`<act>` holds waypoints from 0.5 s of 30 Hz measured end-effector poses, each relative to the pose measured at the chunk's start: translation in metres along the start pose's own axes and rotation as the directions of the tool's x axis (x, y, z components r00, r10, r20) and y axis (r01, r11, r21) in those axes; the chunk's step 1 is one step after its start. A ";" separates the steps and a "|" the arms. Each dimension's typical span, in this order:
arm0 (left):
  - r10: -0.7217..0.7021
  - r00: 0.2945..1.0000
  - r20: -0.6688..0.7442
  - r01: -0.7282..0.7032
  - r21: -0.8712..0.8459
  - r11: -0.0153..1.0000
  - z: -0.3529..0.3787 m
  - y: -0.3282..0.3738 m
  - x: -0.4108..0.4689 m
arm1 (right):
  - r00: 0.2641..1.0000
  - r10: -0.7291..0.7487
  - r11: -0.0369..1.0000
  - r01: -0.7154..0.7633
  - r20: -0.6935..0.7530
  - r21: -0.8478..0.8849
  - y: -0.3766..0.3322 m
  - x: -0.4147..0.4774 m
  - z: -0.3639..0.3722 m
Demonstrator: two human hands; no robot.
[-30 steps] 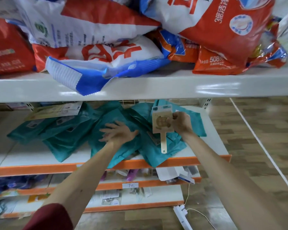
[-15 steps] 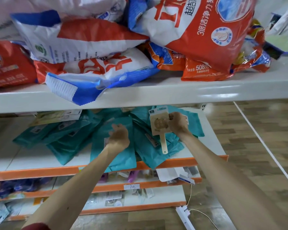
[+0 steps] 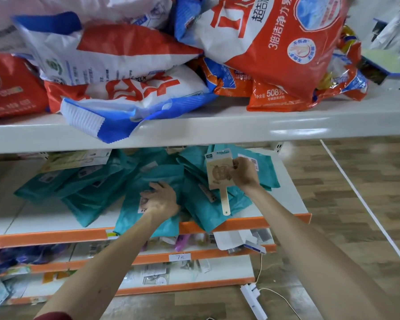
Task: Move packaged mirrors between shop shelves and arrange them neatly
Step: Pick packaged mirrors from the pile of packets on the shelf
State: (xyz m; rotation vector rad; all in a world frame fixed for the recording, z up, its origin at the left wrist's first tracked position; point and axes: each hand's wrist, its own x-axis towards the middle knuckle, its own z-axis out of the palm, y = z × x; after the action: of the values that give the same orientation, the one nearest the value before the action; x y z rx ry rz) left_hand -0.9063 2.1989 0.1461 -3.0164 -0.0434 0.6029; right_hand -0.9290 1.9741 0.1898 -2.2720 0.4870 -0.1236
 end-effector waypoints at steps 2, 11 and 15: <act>0.031 0.998 -0.046 -0.029 0.043 0.999 -0.004 -0.002 -0.006 | 1.000 0.000 1.000 0.000 -0.009 -0.011 0.000 -0.001 -0.002; 0.166 0.934 -0.315 -0.327 -0.571 0.753 -0.127 -0.048 -0.033 | 1.000 0.007 0.998 -0.008 -0.024 -0.055 -0.013 0.002 -0.009; 0.144 0.961 -0.237 -0.267 -0.930 0.254 -0.139 -0.080 -0.032 | 1.000 0.024 1.000 -0.025 -0.016 -0.015 -0.018 0.003 -0.009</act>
State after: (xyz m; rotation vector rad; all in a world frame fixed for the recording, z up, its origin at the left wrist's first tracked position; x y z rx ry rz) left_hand -0.8837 2.2697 0.2922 -4.3546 0.0062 0.5412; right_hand -0.9227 1.9774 0.2086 -2.2806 0.5255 -0.1260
